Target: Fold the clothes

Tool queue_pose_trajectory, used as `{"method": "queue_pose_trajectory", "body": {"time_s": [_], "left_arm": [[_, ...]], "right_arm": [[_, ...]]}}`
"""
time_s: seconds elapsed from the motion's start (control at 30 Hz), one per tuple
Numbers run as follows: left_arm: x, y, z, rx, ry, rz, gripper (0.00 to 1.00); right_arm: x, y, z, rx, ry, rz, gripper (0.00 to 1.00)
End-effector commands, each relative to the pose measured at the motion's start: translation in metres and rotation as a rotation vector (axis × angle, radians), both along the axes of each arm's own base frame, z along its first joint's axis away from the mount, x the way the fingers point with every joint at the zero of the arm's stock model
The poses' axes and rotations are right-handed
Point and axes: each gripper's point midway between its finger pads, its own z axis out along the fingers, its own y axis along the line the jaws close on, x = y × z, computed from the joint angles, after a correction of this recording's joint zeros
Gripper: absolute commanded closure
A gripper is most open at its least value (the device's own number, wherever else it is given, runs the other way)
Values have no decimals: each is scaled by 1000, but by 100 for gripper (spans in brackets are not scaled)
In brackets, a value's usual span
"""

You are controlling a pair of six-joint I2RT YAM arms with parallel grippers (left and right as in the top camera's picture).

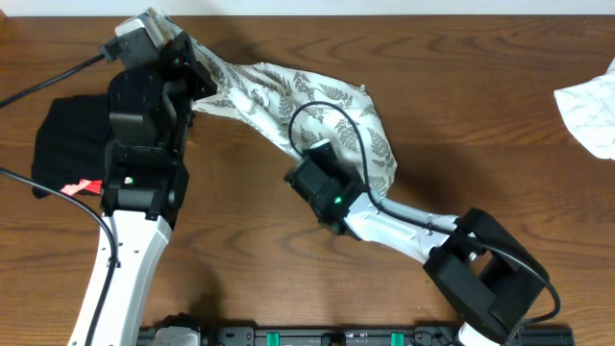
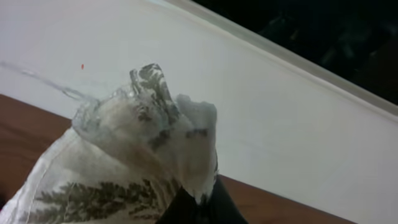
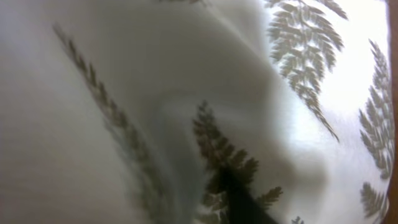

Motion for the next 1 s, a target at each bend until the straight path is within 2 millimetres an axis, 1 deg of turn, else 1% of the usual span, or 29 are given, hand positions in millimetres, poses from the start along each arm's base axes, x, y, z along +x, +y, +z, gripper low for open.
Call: {"method": "queue_pose_trajectory", "body": {"time_s": [0.0,0.07,0.17,0.2,0.23,0.27,0.3,0.33,0.37,0.43,0.47,0.5,0.57,0.6,0.63,0.67,0.7,0.77,0.8,0.83,0.9,0.97], "left_arm": [[-8,4,30,12,-73,13,94],[-8,4,30,20,-73,12,94],[-8,4,29,26,-70,12,94],[-8,4,30,26,-73,12,94],[-8,4,31,26,-75,12,94],[-8,4,32,25,-80,12,94],[-8,4,34,25,-85,12,94],[-8,4,37,24,-91,12,94],[-8,4,39,22,-95,11,94],[-9,-2,45,15,-113,-3,94],[-9,-6,48,10,-123,-14,94],[-10,-11,52,8,-133,-27,94],[-11,-20,57,4,-155,-49,94],[-12,-26,60,1,-166,-61,94],[-12,-31,61,0,-173,-73,94],[-13,-35,61,-2,-174,-83,94],[-13,-39,61,-2,-173,-94,94],[-14,-45,59,-3,-167,-109,94],[-13,-48,58,-3,-164,-115,94],[-13,-50,58,-3,-163,-119,94],[-11,-51,55,-1,-156,-120,94],[-9,-51,51,0,-148,-120,94]], "right_arm": [[10,-19,-4,-11,-9,-72,99],[14,-25,-3,-18,-16,-91,99],[22,-43,12,-70,-73,-136,99],[27,-53,29,-114,-115,-148,99],[30,-59,38,-136,-138,-158,99],[36,-73,58,-173,-186,-192,99],[43,-86,79,-200,-232,-229,99],[52,-106,109,-231,-292,-278,99],[58,-119,129,-244,-326,-307,99],[72,-159,189,-242,-417,-394,99],[76,-179,217,-228,-459,-439,99],[79,-203,250,-200,-516,-501,99],[79,-243,307,-156,-613,-588,99],[75,-266,338,-140,-666,-624,99],[70,-286,368,-130,-718,-651,99],[63,-304,391,-125,-760,-679,99],[52,-326,417,-118,-810,-715,99],[37,-355,446,-111,-862,-758,99],[31,-365,454,-107,-875,-769,99],[26,-374,458,-101,-874,-768,99],[24,-381,451,-88,-832,-736,99],[29,-378,430,-70,-745,-691,99]]}}
